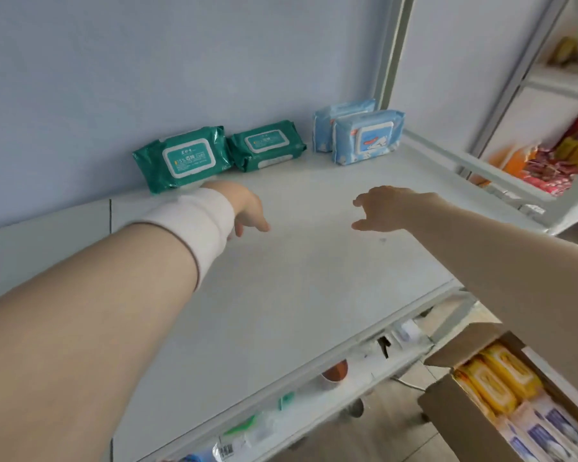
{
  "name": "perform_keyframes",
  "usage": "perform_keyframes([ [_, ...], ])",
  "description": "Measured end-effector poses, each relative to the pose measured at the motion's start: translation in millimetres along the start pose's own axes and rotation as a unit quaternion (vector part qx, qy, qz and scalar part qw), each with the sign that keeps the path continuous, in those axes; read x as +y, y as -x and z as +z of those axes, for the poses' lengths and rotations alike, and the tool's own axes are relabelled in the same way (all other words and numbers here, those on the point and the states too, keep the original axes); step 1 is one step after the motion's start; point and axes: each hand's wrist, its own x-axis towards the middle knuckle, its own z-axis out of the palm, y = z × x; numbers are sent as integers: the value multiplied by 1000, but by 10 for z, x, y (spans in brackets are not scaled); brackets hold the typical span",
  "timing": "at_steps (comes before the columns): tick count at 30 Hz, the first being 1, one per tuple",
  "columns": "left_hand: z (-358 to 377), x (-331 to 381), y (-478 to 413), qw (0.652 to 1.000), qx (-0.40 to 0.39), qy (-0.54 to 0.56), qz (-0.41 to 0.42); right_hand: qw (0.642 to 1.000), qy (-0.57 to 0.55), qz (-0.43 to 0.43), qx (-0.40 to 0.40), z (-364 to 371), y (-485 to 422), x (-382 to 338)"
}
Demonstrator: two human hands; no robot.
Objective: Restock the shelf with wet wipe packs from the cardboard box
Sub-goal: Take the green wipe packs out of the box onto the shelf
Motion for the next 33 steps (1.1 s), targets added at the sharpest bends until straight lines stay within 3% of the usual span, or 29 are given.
perform_keyframes([
  [8, 85, 2349, 609, 985, -39, -63, 153, 996, -6, 65, -68, 587, 1559, 1955],
  [12, 612, 3853, 873, 959, -43, -101, 262, 985, -81, 116, -102, 1433, 2468, 3016],
  [17, 1571, 5312, 1042, 912, -76, -205, 348, 942, -126, 230, -209, 2655, 3229, 4021],
  [25, 2907, 6363, 784, 892, -184, -213, 354, 904, -174, 222, -320, 4093, 3367, 4829],
  [33, 3742, 6945, 422, 903, -277, -153, 291, 883, -215, 177, -379, 4983, 3116, 5178],
])
